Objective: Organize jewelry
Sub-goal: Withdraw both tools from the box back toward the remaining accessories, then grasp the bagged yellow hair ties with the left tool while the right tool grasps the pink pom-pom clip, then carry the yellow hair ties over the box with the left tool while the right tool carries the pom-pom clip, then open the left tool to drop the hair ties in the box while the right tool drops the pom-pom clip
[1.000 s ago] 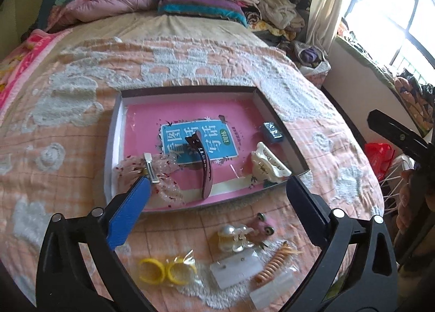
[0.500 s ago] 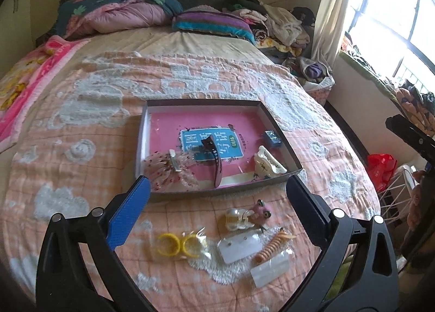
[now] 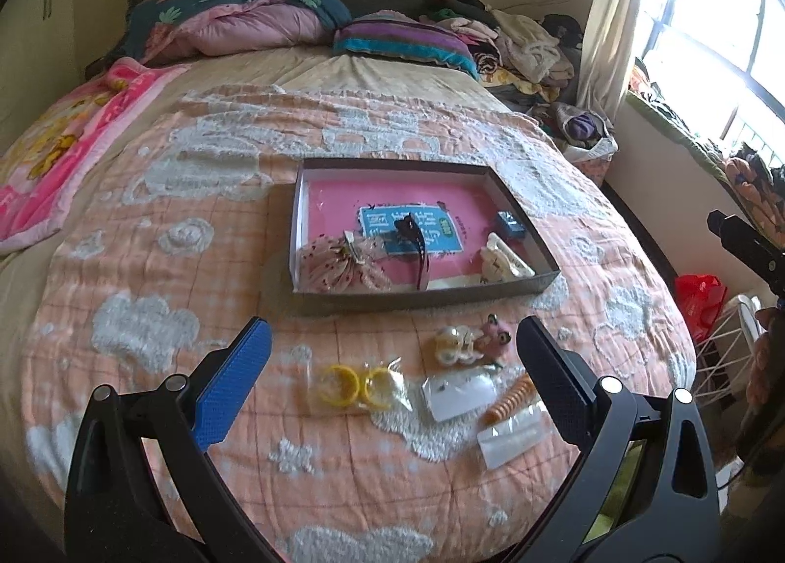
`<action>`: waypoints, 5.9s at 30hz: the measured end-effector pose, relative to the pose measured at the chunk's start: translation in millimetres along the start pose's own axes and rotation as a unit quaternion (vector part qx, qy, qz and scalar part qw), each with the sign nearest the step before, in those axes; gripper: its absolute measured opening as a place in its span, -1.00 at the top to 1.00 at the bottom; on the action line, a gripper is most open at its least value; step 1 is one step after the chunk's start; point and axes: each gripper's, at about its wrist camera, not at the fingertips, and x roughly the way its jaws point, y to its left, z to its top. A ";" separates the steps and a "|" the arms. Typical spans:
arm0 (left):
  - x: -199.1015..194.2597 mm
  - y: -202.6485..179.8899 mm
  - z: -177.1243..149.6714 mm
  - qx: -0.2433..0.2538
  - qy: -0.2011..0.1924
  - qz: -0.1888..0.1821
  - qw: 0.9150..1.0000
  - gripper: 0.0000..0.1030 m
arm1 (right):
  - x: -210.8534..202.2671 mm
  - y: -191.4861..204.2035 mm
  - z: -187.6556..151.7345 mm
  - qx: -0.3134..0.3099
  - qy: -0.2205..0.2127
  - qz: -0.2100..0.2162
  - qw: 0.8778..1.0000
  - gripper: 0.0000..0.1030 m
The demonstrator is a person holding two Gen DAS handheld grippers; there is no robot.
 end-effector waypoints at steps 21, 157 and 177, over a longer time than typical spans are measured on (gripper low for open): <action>6.1 -12.5 -59.8 0.028 0.041 0.000 0.999 -0.82 | 10.4 15.2 -66.2 -0.017 0.068 0.012 0.998 -0.90; 156.7 -56.4 78.4 0.017 0.061 -0.100 0.993 0.43 | 153.0 -86.4 26.5 0.049 0.068 0.030 0.996 0.62; 198.9 -63.0 47.1 0.032 0.113 -0.097 0.988 0.42 | 203.4 -96.1 -7.9 0.060 0.138 0.021 0.988 0.56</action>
